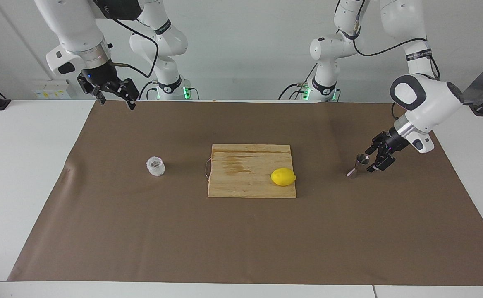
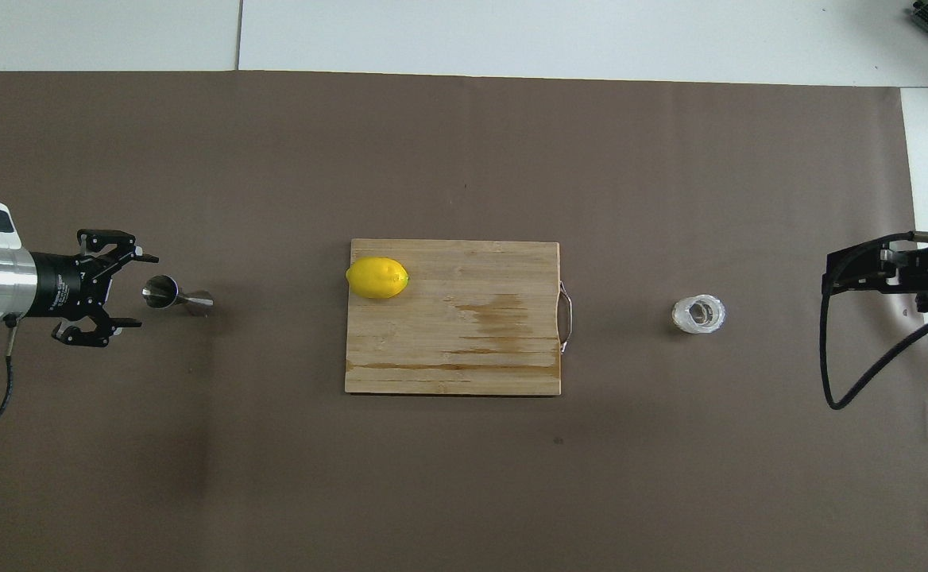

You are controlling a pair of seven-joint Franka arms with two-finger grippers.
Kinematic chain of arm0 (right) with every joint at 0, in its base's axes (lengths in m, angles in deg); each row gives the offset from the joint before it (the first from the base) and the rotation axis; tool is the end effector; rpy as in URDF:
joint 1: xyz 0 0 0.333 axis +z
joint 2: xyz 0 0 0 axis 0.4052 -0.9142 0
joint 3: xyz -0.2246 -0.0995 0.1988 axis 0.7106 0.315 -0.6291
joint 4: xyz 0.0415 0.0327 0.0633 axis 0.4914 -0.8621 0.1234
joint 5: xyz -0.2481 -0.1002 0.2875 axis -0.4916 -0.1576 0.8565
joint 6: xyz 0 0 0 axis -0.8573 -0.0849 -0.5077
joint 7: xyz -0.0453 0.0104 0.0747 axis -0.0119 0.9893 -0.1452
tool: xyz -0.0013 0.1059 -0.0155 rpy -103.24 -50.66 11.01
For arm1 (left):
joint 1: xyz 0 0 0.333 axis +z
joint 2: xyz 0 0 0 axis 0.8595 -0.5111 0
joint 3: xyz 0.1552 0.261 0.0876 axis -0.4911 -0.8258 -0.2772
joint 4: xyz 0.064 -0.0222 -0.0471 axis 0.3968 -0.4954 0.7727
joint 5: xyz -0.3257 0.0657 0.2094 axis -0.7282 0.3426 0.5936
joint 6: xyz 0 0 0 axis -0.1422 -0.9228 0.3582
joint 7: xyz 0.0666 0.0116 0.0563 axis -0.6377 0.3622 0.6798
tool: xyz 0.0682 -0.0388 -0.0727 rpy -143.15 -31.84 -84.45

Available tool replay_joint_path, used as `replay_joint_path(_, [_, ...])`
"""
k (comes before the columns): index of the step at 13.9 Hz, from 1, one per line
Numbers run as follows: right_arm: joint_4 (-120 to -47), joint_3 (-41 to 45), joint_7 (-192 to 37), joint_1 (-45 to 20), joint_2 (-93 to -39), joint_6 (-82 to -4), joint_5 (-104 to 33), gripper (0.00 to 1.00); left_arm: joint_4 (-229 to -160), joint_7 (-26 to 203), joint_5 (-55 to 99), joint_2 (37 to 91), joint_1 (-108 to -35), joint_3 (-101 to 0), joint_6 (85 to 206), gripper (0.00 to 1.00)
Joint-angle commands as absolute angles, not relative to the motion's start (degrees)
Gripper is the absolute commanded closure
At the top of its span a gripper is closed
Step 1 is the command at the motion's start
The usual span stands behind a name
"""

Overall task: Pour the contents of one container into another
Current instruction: 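Close the left gripper around the metal jigger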

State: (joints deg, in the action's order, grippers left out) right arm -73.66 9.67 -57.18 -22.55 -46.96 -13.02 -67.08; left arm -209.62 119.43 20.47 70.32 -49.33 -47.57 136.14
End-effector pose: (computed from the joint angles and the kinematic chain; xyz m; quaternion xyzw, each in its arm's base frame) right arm 0.5264 0.0049 0.6259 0.9946 -0.1001 -0.0233 0.0140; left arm 0.5448 0.0254 0.3661 0.8188 0.5435 -0.0627 0.1738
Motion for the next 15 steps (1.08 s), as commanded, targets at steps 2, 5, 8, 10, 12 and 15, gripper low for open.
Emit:
replay_joint_path(2, [-74.6, 9.4, -56.62, -23.11, -46.36, -13.73, -66.27, 0.0, -211.66, 120.35, 19.4, 70.74, -50.38, -48.09, 138.29, 0.0])
replay_joint_path(5, [-74.6, 9.4, -56.62, -23.11, -46.36, -13.73, -66.27, 0.0, -211.75, 122.01, 19.4, 70.74, -50.82, -48.09, 138.9, 0.0])
replay_joint_path(8, [-74.6, 9.49, -56.62, -23.11, -46.36, -13.73, -66.27, 0.0, -212.72, 125.09, 19.4, 70.83, -51.88, -48.09, 140.67, 0.0])
replay_joint_path(10, [-74.6, 9.49, -56.62, -23.11, -46.36, -13.73, -66.27, 0.0, -212.63, 125.27, 19.4, 70.83, -51.79, -48.09, 140.4, 0.0])
replay_joint_path(12, [-74.6, 9.4, -56.71, -23.11, -46.36, -13.73, -66.27, 0.0, -212.55, 125.36, 19.4, 70.91, -51.79, -48.09, 139.53, 0.0])
replay_joint_path(15, [-74.6, 9.4, -56.62, -23.11, -46.36, -13.73, -66.27, 0.0, -212.02, 125.62, 19.4, 70.92, -51.79, -48.18, 138.65, 0.0])
